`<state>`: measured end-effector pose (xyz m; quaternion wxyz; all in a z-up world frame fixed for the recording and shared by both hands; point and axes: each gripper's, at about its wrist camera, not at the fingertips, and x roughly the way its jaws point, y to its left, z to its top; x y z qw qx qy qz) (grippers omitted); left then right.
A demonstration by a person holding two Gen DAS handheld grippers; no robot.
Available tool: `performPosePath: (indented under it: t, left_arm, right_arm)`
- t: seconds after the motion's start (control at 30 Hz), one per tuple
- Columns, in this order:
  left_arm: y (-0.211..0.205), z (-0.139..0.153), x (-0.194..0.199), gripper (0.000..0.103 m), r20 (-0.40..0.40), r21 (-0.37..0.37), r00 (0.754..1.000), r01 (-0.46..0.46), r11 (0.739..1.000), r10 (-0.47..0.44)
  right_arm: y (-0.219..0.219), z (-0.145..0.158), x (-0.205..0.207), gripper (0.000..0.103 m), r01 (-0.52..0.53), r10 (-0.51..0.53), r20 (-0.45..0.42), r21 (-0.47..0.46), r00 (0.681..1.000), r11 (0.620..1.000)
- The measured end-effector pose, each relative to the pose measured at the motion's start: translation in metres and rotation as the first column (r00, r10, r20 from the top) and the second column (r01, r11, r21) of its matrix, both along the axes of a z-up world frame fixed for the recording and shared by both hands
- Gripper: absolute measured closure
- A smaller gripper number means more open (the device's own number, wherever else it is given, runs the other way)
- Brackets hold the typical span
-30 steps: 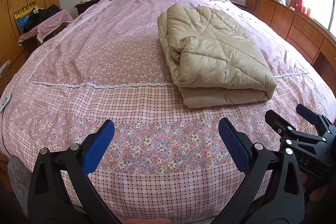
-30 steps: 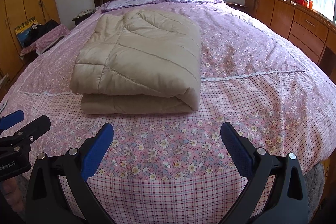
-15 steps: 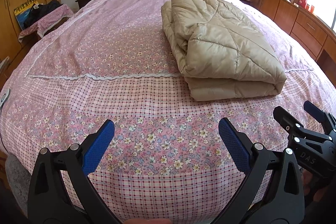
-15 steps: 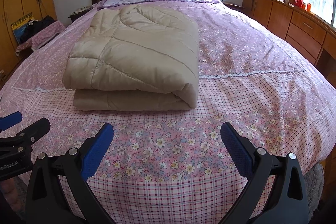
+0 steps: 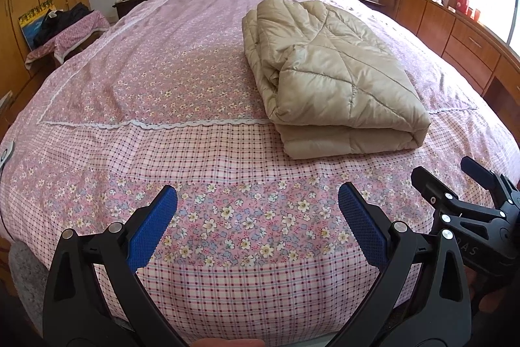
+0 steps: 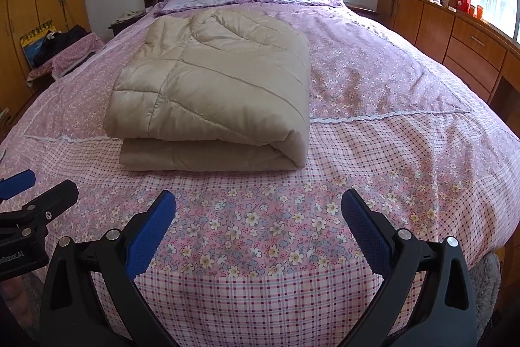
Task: Fold large clothes
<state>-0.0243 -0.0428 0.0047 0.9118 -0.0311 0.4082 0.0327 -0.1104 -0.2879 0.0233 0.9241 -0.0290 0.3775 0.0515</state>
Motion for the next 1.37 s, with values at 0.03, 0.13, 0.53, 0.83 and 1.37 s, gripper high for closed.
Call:
performPosePath:
  t: [0.03,0.13,0.53,0.83,1.37]
  left_arm:
    - [0.000,0.000,0.000,0.004,-0.001,0.000,1.000,0.001,1.000,-0.001]
    - [-0.002,-0.001,-0.001,0.004,0.010,0.029,1.000,0.001,1.000,-0.001]
    - [0.004,-0.040,0.017,0.004,-0.042,0.039,0.999,0.005,0.999,-0.004]
    - [0.016,-0.064,0.033,0.004,-0.080,0.029,0.997,-0.016,0.999,0.018]
    - [0.010,-0.070,0.039,0.004,-0.056,0.034,0.998,-0.009,0.999,0.011]
  right_arm:
    - [0.000,0.000,0.000,0.006,0.000,0.000,0.000,0.000,1.000,1.000]
    - [-0.001,-0.001,0.000,0.006,0.001,-0.001,0.002,-0.003,1.000,1.000]
    - [0.002,-0.027,0.010,0.006,0.013,-0.014,-0.021,-0.051,1.000,0.999]
    - [0.015,-0.060,0.021,0.006,-0.007,0.002,-0.039,-0.128,0.999,0.992]
    - [0.014,-0.070,0.022,0.006,-0.005,0.000,-0.041,-0.116,0.999,0.993]
